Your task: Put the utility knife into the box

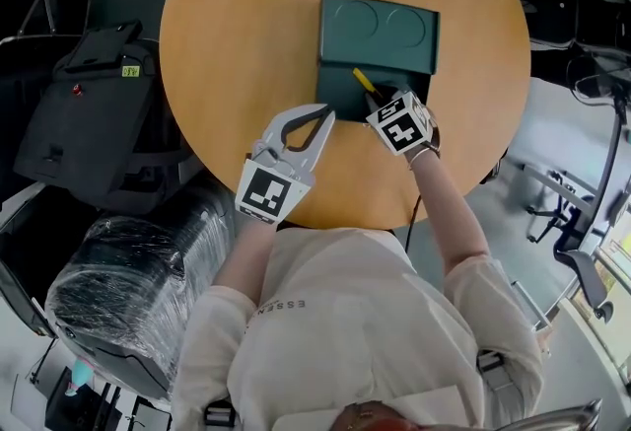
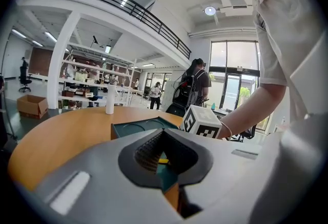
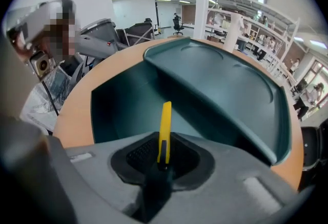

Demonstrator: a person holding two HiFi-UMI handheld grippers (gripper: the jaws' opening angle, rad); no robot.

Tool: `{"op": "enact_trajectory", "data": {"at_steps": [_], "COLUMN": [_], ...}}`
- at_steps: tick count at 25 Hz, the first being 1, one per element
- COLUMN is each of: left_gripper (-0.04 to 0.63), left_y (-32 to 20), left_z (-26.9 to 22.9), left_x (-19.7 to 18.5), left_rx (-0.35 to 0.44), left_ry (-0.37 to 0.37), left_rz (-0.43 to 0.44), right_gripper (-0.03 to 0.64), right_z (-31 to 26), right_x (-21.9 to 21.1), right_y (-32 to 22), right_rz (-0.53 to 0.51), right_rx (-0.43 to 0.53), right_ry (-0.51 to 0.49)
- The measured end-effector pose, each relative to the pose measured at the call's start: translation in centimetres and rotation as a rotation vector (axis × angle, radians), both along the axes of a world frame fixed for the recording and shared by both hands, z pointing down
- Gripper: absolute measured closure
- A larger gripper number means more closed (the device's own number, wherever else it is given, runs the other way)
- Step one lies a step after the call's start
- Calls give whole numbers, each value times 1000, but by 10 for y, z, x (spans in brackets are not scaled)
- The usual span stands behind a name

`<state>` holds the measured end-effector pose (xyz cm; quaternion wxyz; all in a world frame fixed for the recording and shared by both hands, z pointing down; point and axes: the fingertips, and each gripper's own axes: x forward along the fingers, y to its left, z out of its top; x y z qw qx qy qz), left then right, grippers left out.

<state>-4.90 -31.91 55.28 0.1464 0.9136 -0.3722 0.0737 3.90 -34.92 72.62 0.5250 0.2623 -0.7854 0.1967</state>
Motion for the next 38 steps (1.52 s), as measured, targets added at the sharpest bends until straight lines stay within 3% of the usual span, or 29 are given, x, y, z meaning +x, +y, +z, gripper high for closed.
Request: {"op": "enact_trajectory", "data": {"at_steps": [4, 6, 8, 11, 20, 22, 30, 38], "left_gripper": [586, 586, 586, 586, 586, 586, 586, 586], "left_y": [1, 6, 9, 5, 25, 38, 77, 126], "left_z": [1, -3, -8, -16, -72, -84, -136, -139], "left_x": [-2, -1, -2, -1, 9, 14, 32, 29], "left_rx": [-1, -3, 1, 18, 136, 147, 244, 244], "left_ry": [-7, -7, -7, -14, -5, 2, 4, 24], "left_rz": [-13, -21, -27, -34, -78, -94, -138, -137], "right_gripper": [561, 507, 495, 495, 515, 619, 624, 624], "right_z": [0, -8, -21, -55, -205, -230, -261, -284], "right_x": [0, 1, 0, -2, 7, 18, 53, 59], "right_y": [2, 6, 6, -5, 14, 29, 71, 128], "right_rz": [21, 40, 59, 105, 321, 324, 312, 310], "right_rx": [-12, -25, 1, 93, 421, 488, 633, 712], "right_ry": [-26, -57, -91, -179, -613, -638, -645, -659]}}
